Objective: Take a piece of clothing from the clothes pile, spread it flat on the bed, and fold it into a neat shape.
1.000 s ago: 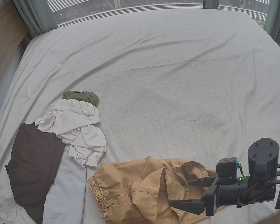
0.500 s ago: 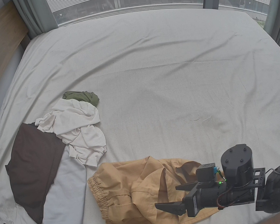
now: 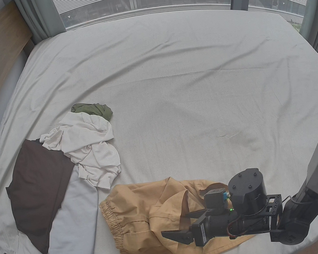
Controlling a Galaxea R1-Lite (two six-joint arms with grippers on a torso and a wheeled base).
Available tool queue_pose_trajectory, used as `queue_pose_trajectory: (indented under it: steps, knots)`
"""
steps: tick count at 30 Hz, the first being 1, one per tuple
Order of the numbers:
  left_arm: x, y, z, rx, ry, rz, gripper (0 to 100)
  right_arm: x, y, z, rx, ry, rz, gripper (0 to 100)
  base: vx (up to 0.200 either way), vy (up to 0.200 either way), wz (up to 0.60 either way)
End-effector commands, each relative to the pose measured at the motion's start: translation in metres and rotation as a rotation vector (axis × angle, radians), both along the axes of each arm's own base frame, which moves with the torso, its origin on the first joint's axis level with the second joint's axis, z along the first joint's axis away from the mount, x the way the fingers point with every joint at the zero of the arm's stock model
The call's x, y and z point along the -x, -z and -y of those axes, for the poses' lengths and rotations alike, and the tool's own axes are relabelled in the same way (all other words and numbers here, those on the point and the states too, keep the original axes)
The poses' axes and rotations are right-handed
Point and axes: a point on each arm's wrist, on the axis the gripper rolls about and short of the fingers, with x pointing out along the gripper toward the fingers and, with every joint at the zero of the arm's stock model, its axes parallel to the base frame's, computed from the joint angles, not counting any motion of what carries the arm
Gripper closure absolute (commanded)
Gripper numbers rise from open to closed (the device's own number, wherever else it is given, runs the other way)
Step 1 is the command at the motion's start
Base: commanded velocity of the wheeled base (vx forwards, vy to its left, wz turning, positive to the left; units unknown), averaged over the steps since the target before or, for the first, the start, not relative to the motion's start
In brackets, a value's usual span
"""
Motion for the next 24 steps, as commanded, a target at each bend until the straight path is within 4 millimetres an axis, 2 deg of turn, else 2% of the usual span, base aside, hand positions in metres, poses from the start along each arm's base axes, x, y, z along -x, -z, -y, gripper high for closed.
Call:
queue_pose_trajectory:
  steps: [1,4,11,20,24]
  knots:
    - [0.000,0.005,0.000,0.000,0.000,-0.001,0,0.000,0.006,-0.006,0.005,-0.011,-0.011,0,0.000,0.000,0.00]
    - [0.000,0.005,0.000,0.000,0.000,-0.001,0,0.004,0.004,-0.016,-0.029,-0.024,-0.023,0,0.000,0.000,0.00]
    - [0.000,0.005,0.000,0.000,-0.001,-0.001,0,0.008,-0.002,-0.025,-0.062,-0.041,-0.023,0,0.000,0.000,0.00]
    - [0.000,0.005,0.000,0.000,0.000,-0.001,0,0.022,-0.010,-0.035,-0.115,-0.081,-0.025,0,0.000,0.000,0.00]
    - [0.000,0.005,0.000,0.000,0.000,-0.001,0,0.021,-0.012,-0.037,-0.141,-0.079,-0.013,0,0.000,0.000,0.00]
